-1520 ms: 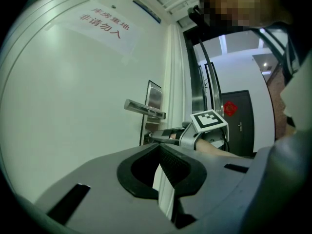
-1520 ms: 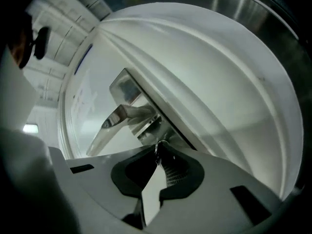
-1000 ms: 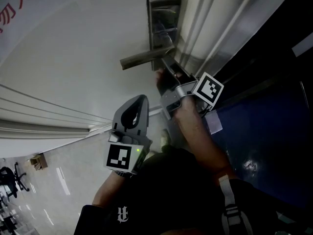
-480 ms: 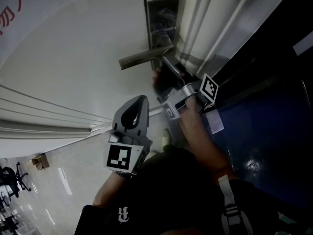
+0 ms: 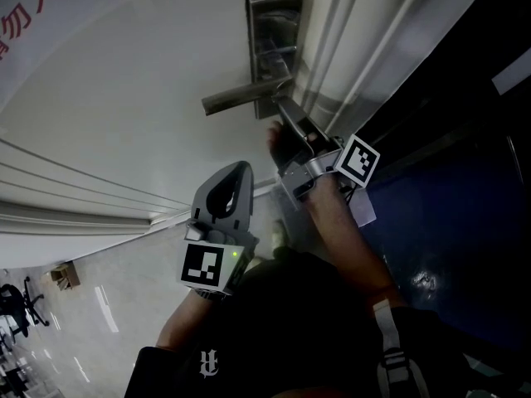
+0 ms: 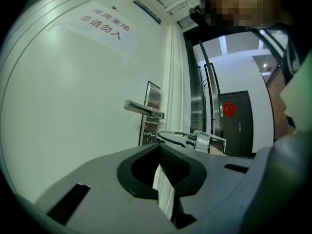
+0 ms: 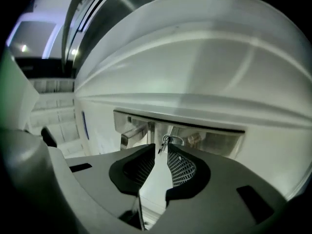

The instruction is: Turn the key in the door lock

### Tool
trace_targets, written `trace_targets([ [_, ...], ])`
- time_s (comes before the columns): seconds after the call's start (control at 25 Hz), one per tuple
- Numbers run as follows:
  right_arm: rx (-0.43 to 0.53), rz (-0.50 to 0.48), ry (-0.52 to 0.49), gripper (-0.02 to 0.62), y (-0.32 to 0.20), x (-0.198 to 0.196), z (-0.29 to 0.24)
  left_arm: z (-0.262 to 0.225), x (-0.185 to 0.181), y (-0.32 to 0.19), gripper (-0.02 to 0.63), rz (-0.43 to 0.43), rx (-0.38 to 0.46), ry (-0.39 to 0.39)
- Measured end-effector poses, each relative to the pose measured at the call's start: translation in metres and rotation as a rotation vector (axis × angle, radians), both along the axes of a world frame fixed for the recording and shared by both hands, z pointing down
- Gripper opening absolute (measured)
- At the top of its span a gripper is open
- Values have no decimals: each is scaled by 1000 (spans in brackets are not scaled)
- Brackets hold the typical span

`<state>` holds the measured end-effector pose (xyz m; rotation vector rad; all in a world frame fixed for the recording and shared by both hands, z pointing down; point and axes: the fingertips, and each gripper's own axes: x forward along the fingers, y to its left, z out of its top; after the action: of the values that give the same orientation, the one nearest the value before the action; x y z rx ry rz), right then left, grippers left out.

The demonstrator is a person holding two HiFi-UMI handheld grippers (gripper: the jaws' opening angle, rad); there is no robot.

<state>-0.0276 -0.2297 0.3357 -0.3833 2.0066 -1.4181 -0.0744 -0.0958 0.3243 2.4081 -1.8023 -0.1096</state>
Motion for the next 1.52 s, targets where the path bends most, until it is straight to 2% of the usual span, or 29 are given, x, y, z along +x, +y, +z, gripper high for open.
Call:
trace_targets([
  [0.12,176,43,244,56,8,5,-4,-1,4,1,6,13,5,1],
  [0.2,273,48,356,57,15,4,-9,-2,7,2,6,22,9,0],
  [0.28,306,38,395,57,18,5,-11,-3,10,3,6,29,13,-1],
  [0.44,288,23,366,57,21,9,-17,-6,14,6,6,38,22,-4],
  [0.48,306,30,388,57,22,9,-18,-7,14,6,6,39,24,-5],
  [0.56,377,62,501,57,24,10,-16,-8,14,8,6,38,25,-6],
  [0.64,511,108,680,57,25,11,-16,-8,13,9,6,35,27,-8],
  [1.04,1413,416,1644,75,27,-10,-17,-8,10,8,6,21,22,-8],
  [1.12,1549,442,1782,79,27,-16,-8,-8,9,7,6,18,23,-7],
  [1.2,1609,455,1841,80,25,-20,-3,-7,8,6,6,14,22,-6],
  [1.52,1713,558,1924,80,9,-30,-1,-5,1,3,6,-7,11,-3],
])
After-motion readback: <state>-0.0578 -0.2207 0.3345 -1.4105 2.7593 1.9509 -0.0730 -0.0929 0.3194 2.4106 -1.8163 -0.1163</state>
